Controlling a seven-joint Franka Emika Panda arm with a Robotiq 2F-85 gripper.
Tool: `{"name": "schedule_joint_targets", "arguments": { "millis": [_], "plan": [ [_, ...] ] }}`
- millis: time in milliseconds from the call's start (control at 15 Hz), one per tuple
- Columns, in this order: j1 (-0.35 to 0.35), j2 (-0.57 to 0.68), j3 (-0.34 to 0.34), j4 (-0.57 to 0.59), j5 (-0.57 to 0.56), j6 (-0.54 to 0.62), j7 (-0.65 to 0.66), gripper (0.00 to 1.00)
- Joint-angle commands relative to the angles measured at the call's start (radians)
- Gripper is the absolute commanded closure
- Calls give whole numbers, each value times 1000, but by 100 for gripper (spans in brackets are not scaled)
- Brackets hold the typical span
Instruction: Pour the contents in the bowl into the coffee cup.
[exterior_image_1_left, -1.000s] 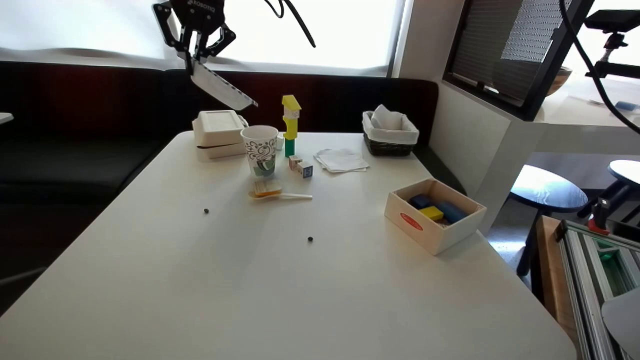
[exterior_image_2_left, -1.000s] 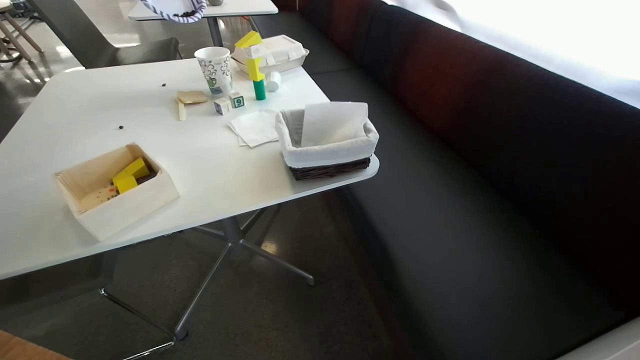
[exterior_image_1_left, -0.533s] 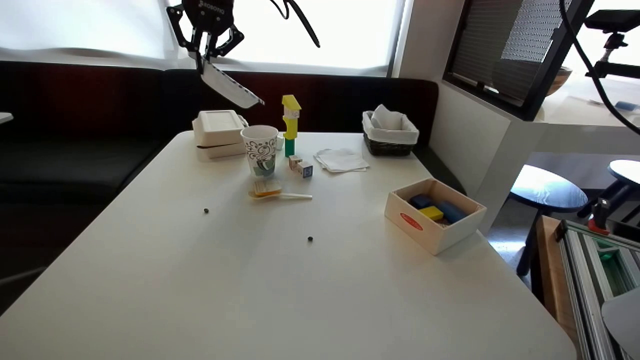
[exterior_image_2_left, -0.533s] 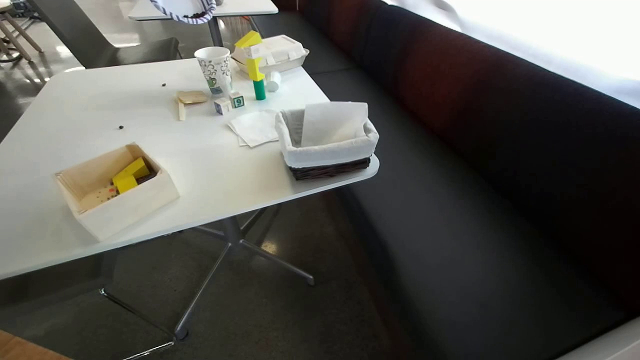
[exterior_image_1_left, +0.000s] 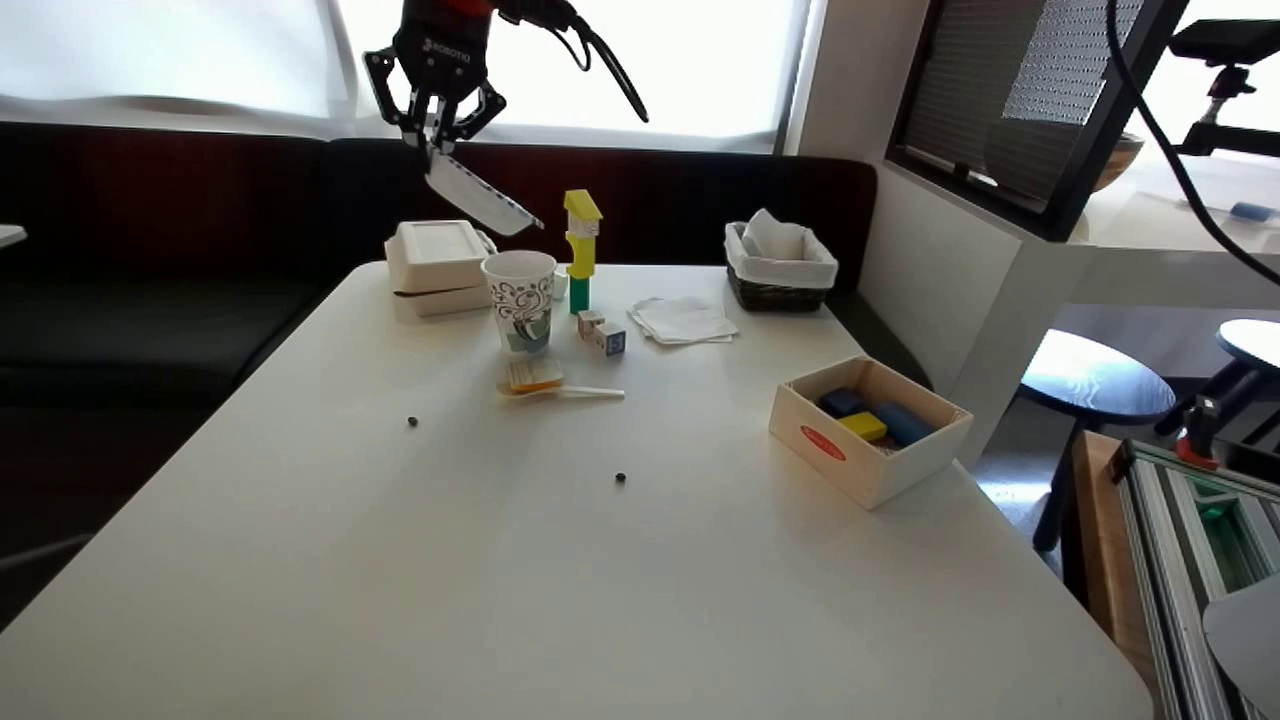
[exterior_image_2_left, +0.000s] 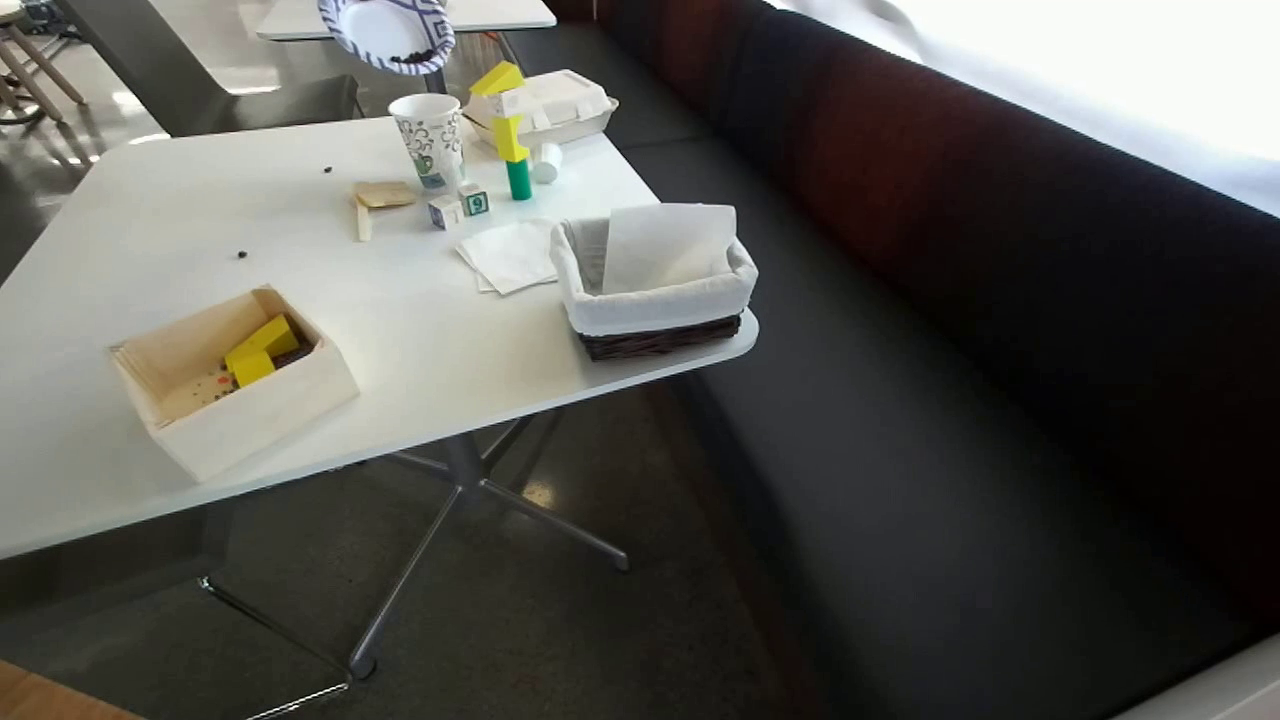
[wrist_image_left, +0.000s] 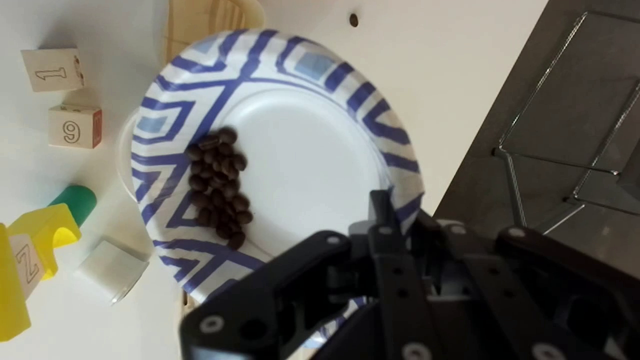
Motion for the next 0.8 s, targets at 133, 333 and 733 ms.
{"name": "schedule_joint_targets", "arguments": {
  "millis": [133, 333, 733],
  "plan": [
    [-37, 50, 34, 57, 56, -39, -60, 98],
    [-53, 55, 49, 55, 85, -36, -83, 98],
    [-85, 56, 78, 49, 147, -42, -139, 98]
  ]
}}
